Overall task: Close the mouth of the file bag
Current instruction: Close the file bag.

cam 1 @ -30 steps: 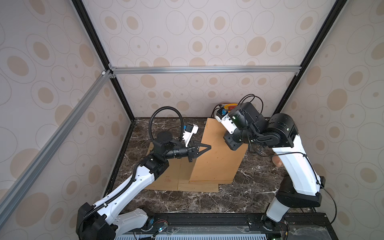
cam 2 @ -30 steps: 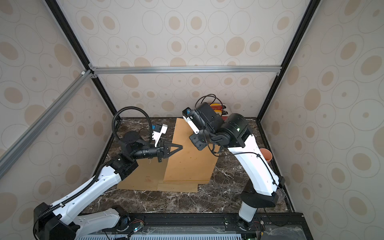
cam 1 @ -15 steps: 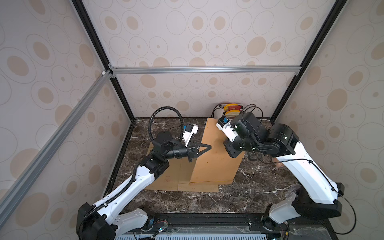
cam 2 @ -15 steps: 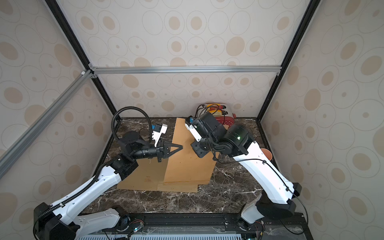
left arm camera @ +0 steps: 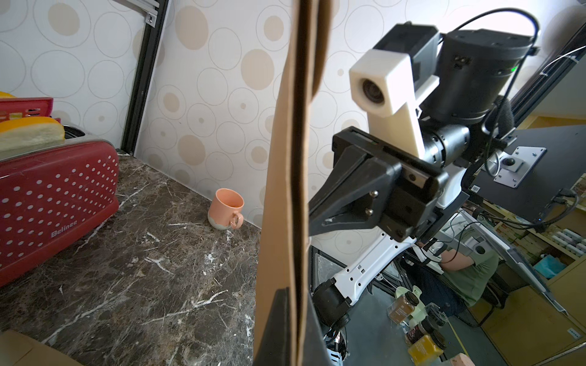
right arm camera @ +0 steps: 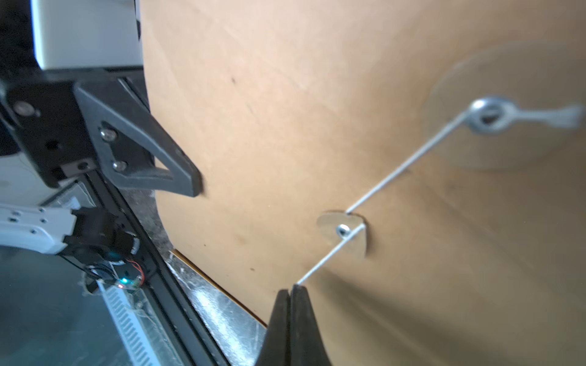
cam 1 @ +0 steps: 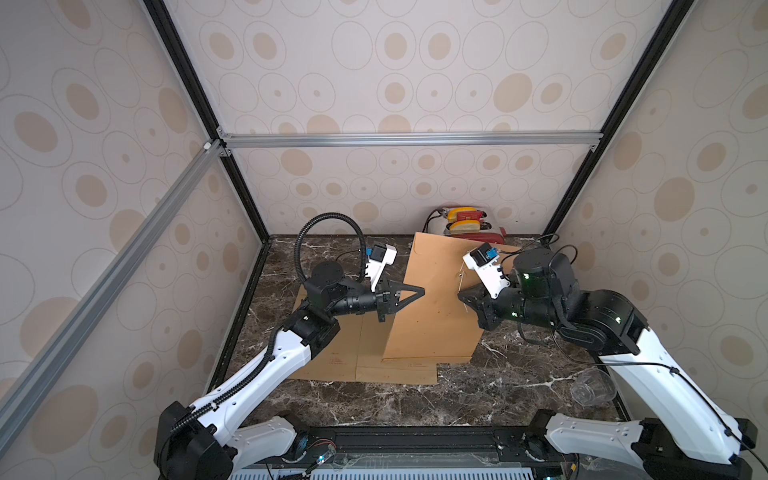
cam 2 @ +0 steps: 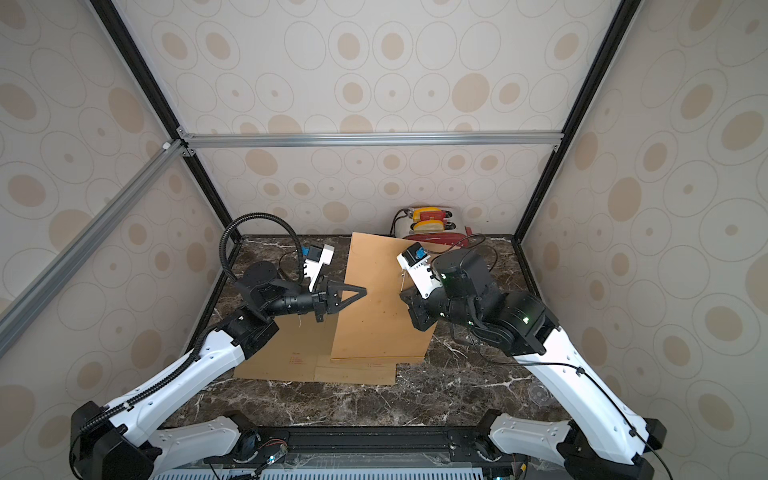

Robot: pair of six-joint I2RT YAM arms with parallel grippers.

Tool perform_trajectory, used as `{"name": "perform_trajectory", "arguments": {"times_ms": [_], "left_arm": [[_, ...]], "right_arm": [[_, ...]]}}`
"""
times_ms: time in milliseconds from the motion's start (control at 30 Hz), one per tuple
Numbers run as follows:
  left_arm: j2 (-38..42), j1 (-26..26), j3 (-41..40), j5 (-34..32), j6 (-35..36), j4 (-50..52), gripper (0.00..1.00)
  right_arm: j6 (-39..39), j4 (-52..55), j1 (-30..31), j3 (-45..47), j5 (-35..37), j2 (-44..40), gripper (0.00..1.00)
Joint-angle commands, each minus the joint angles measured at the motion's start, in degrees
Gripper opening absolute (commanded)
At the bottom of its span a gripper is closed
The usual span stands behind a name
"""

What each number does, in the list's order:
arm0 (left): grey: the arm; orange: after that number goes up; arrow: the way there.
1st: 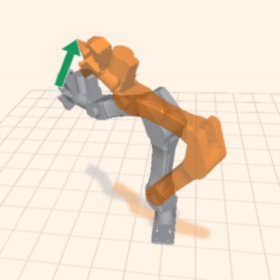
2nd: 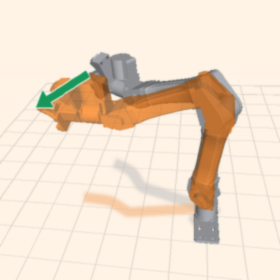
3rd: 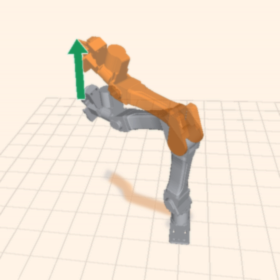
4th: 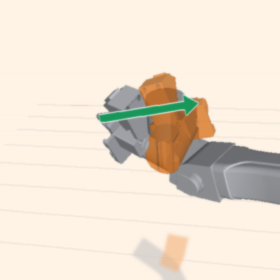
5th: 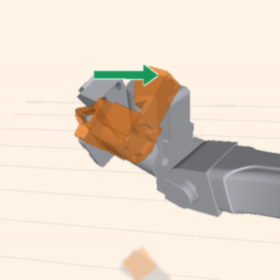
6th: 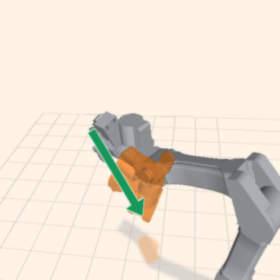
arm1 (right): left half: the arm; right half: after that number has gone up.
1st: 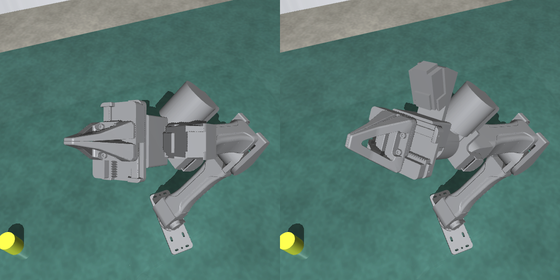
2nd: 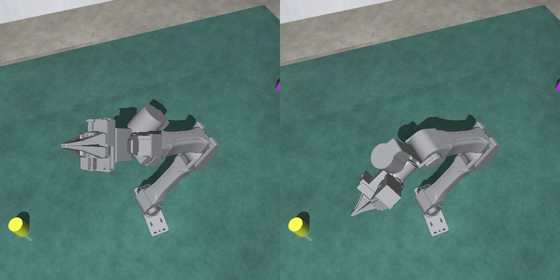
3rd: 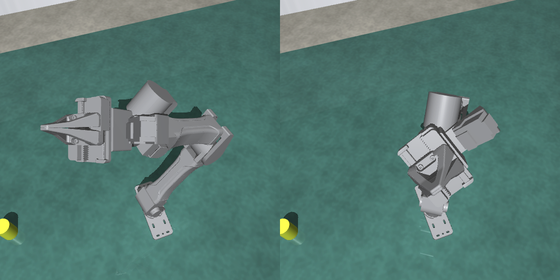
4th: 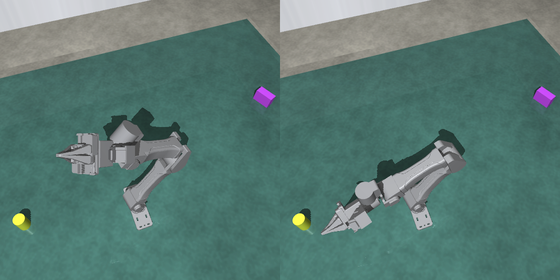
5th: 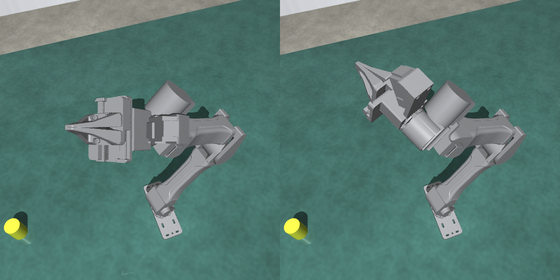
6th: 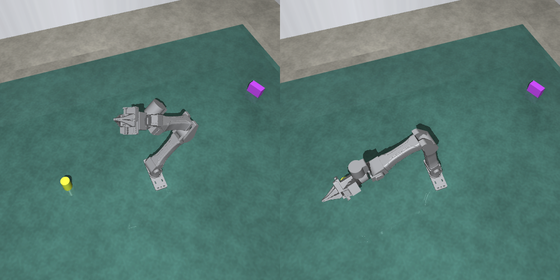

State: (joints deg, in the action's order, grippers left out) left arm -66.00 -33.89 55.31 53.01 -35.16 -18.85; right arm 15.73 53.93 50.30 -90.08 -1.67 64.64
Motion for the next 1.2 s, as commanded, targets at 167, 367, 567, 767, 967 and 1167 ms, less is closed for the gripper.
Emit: {"name": "perform_trajectory", "arguments": {"times_ms": [167, 367, 567, 767, 967, 1167], "left_arm": [[0.2, -0.4, 0.9, 1.5, -0.9, -3.2, 0.0], [0.2, -0.5, 1.0, 1.6, -0.7, -2.8, 0.0], [0.4, -0.5, 1.4, 1.5, 0.3, -1.3, 0.0], [0.5, -0.6, 1.7, 1.7, 1.0, -0.3, 0.0], [0.5, -0.7, 1.9, 2.6, 0.9, -0.5, 0.0], [-0.8, -0.8, 1.9, 5.2, -1.8, -3.5, 0.0]], "right_arm": [[0.9, 0.1, -5.5, -2.5, -2.2, -1.2, 0.0], [1.6, -1.3, -8.5, -4.9, -7.0, 0.1, 0.0], [1.8, 3.4, -8.5, -16.4, -11.5, 7.7, 0.0], [0.7, 11.3, -8.5, -26.6, -10.5, 13.9, 0.0], [-1.5, 15.8, -8.5, -32.1, -6.7, 17.4, 0.0], [-6.6, 19.4, -8.6, -39.4, -2.6, 21.3, 0.0]]}}
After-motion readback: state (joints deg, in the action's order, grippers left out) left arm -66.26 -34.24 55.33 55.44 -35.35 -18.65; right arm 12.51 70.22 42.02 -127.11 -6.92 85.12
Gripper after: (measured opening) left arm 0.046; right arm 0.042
